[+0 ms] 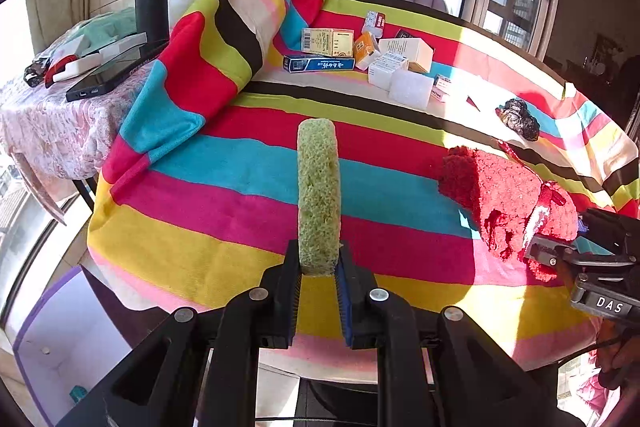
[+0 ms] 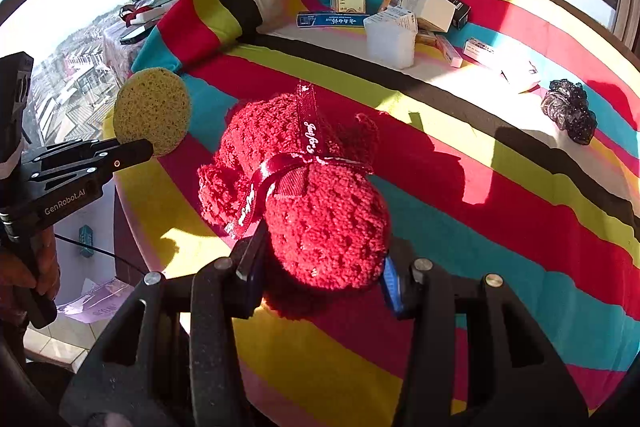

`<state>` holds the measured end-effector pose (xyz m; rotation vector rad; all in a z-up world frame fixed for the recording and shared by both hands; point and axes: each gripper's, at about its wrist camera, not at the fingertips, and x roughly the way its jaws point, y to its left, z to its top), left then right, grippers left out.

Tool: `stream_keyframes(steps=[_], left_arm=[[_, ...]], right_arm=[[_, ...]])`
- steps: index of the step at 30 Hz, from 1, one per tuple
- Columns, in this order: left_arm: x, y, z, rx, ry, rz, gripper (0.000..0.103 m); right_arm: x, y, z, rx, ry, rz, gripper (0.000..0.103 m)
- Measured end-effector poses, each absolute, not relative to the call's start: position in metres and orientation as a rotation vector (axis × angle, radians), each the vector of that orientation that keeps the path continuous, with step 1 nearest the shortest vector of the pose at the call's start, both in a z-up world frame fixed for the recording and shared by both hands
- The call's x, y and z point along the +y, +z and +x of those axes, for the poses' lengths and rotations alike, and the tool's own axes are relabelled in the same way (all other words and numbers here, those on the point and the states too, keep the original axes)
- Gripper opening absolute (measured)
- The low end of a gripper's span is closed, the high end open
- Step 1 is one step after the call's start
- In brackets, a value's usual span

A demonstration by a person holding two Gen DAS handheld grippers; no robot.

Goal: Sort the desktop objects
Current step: 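Carry the green sponge and red plush in both tools to the cardboard box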

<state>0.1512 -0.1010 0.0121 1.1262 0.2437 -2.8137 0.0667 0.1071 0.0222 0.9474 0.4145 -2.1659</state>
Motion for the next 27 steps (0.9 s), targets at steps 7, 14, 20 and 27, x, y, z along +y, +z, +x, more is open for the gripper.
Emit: stream_keyframes(steps=[7, 14, 20, 27], left_arm=[[-0.122, 0.011, 0.178, 0.322, -2.787, 1.093, 0.016], [-0.125, 0.015, 0.177, 0.329, -2.788, 1.075, 0.016], [-0.137, 0.021, 0.187, 0.340, -2.771, 1.054, 0.016], [-0.167, 0.022, 0.224, 0.390, -2.676, 1.033, 0.016]], right_arm=[[0.087, 0.018, 0.081, 0.449, -2.113, 0.918, 0.050], [0.083, 0.020, 0.086, 0.438, -2.118, 0.921, 0.050], [0.077, 0.028, 0.094, 0.436, -2.099, 0.896, 0.050], [0.031, 0.029, 0.132, 0.559, -1.954, 0.815, 0.050]])
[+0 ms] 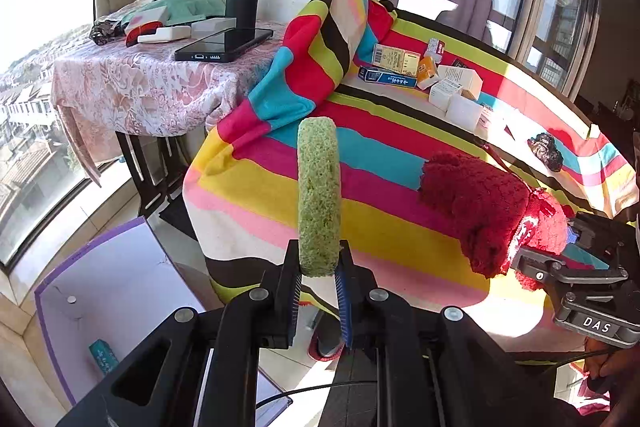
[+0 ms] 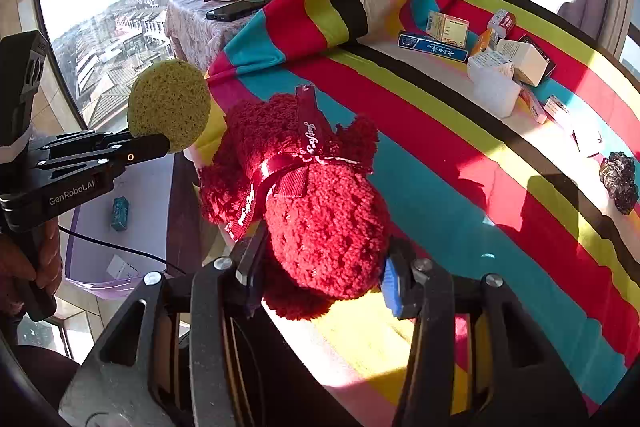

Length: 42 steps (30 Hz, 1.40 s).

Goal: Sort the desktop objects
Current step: 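Carry the green sponge and red plush in both tools to the cardboard box, then open both tools to drop the sponge and plush into the cardboard box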

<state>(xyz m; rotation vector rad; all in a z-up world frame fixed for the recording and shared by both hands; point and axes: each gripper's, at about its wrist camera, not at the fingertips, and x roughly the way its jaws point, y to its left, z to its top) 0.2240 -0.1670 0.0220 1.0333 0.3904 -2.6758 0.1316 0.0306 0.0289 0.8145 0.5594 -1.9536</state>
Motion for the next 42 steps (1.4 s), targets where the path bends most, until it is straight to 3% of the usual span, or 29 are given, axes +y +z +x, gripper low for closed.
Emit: stream_keyframes(steps=[19, 23, 24, 26, 27, 28, 37, 42], left_arm=[[-0.306, -0.035, 0.314, 0.551, -2.173, 1.067, 0.016], [-0.322, -0.049, 0.315, 0.515, -2.101, 1.153, 0.018], [-0.324, -0.050, 0.316, 0.505, -2.076, 1.157, 0.024], [-0.329, -0.051, 0.320, 0.515, -2.030, 1.142, 0.052], [-0.331, -0.051, 0.322, 0.526, -2.022, 1.125, 0.076], [-0.332, -0.050, 0.324, 0.538, -2.022, 1.094, 0.086], [-0.300, -0.031, 0.289, 0.606, -2.130, 1.026, 0.086], [-0.242, -0.012, 0.234, 0.520, -2.359, 1.094, 0.086]], right_arm=[[-0.132, -0.049, 0.256, 0.968, -1.425, 0.693, 0.051], [-0.151, -0.064, 0.268, 0.996, -1.384, 0.710, 0.064], [-0.151, -0.066, 0.267, 0.988, -1.388, 0.720, 0.066], [-0.148, -0.067, 0.265, 0.969, -1.386, 0.739, 0.074], [-0.144, -0.067, 0.265, 0.962, -1.386, 0.747, 0.075], [-0.142, -0.066, 0.264, 0.960, -1.388, 0.751, 0.075], [-0.094, -0.019, 0.223, 0.776, -1.544, 0.732, 0.075], [-0.031, 0.025, 0.161, 0.591, -1.783, 0.709, 0.075]])
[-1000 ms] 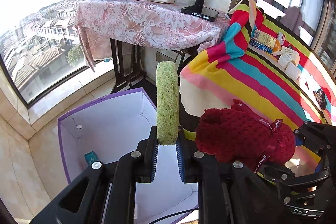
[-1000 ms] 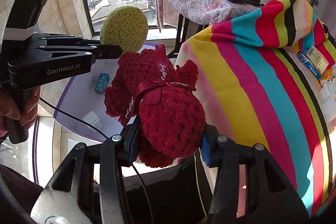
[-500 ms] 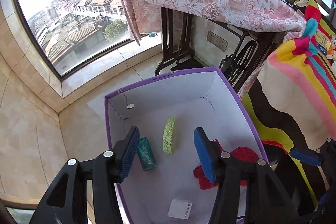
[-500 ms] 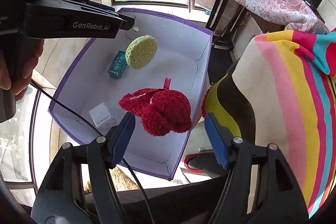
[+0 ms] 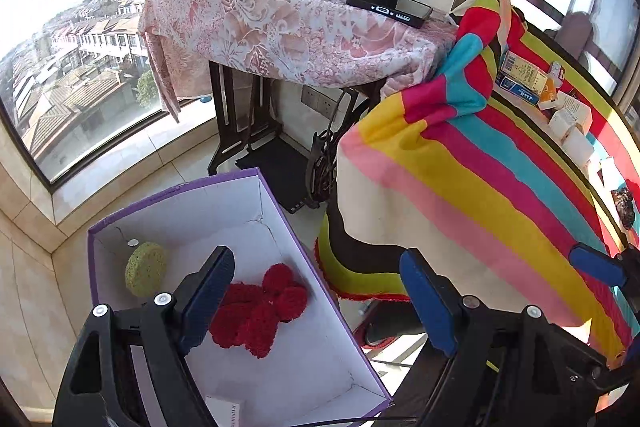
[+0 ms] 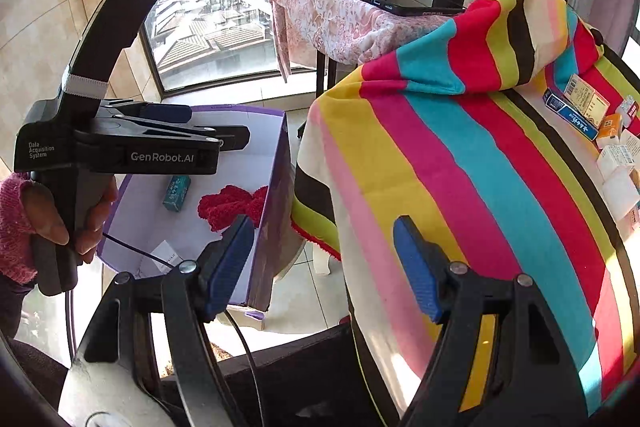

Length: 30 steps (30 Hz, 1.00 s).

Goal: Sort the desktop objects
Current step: 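Move both tools back over the striped table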

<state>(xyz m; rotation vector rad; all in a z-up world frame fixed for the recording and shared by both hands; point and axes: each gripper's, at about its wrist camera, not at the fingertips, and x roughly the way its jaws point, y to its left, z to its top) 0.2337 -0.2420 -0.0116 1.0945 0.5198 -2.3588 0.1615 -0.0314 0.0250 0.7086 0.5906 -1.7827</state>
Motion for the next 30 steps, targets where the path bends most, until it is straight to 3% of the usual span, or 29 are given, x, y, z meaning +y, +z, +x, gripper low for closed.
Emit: stream_keyframes(steps=[6, 16, 20, 26, 30], left_arm=[[-0.156, 0.007, 0.148, 0.429, -2.642, 1.191, 0.086], [-0.048, 0.039, -0.033, 0.622, -2.789, 1.186, 0.086], [-0.033, 0.045, -0.093, 0.704, -2.687, 1.163, 0.086], [-0.039, 0.026, -0.148, 0.874, -2.455, 1.233, 0.086], [-0.034, 0.012, -0.167, 0.766, -2.440, 1.237, 0.082]], right_arm=[[0.060, 0.044, 0.071, 0.476, -2.117, 0.763, 0.079], [0.197, 0.021, -0.029, 0.232, -2.386, 1.058, 0.079], [0.216, 0.018, -0.041, 0.180, -2.371, 1.082, 0.079], [0.230, 0.025, -0.071, 0.279, -2.437, 1.043, 0.079], [0.246, 0.025, -0.115, 0.254, -2.490, 1.068, 0.079]])
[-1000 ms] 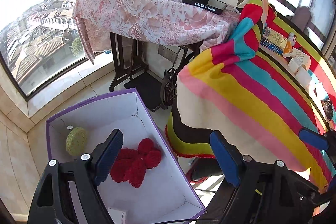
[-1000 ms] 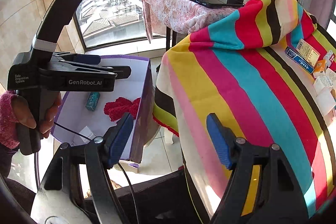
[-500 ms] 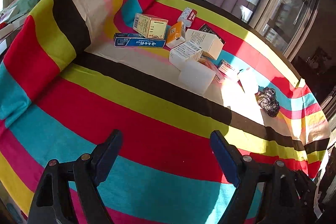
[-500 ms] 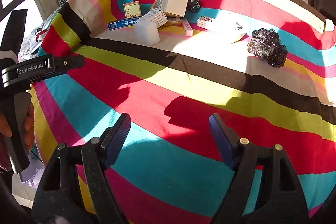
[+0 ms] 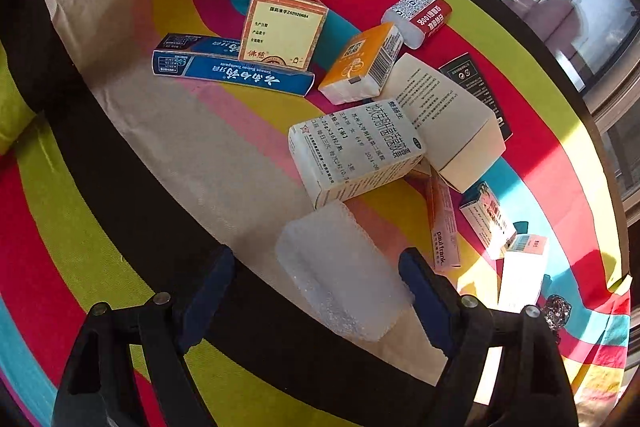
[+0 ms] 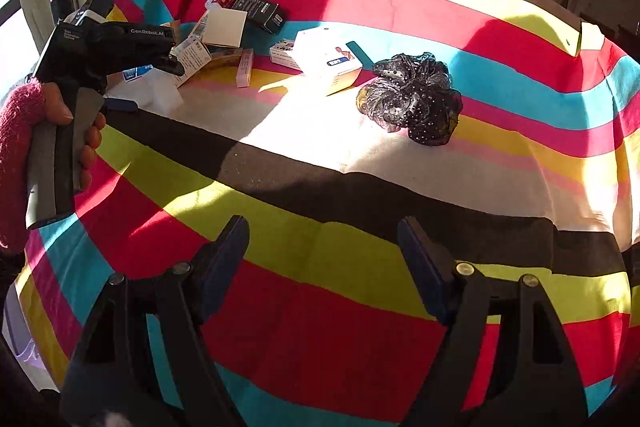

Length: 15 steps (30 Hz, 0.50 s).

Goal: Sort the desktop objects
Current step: 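Move both tools back over the striped table, then grasp the white foam block with the left tool while the right tool grasps the black mesh pouf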

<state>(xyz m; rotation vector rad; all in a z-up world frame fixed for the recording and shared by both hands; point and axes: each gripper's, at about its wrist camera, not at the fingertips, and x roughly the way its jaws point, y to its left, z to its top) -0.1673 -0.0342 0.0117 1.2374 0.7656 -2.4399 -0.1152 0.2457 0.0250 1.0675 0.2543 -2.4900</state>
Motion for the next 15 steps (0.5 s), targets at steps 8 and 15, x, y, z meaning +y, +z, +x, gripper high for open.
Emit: stream_keyframes(steps=[8, 15], left_arm=[[-0.027, 0.016, -0.134, 0.569, -2.629, 1.180, 0.052], [-0.035, 0.012, -0.111, 0.492, -2.718, 1.228, 0.029]], right_arm=[[0.244, 0.019, -0.214, 0.144, -2.555, 1.180, 0.082], [0.240, 0.011, -0.249, 0.180, -2.636, 1.252, 0.007]])
